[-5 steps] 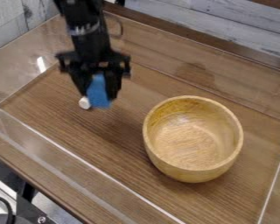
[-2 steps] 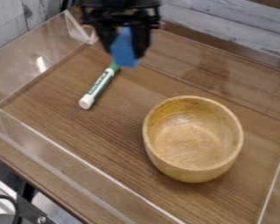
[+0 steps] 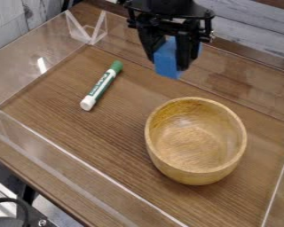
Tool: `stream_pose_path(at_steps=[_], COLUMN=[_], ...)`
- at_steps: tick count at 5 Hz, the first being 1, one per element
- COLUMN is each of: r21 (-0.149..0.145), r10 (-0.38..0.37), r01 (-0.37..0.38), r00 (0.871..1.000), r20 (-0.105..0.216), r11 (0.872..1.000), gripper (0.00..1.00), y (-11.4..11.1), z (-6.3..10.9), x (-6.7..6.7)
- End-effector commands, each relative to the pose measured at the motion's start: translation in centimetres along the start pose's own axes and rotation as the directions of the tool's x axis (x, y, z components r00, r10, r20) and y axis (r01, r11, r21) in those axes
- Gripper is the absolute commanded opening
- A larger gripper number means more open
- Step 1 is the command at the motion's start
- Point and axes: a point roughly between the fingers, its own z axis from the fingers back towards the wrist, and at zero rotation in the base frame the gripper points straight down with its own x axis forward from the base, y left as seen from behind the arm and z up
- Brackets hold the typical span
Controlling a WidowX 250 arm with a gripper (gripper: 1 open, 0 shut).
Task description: Put the blue block in the brown bowl
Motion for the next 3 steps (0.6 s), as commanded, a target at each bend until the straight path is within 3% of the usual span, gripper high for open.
stream_pose_path(at_steps=[1,3], r21=[0.007,0.021], r10=[-0.052,-0.055], r01=[0.052,0.054], r00=[0.998,0.998], r20=[0.047,0.031], r11=[0.999,0.998], gripper=[0.0,0.0], y=[-1.5,-3.4], z=[1.7,0.1], x=[-0.8,-3.8])
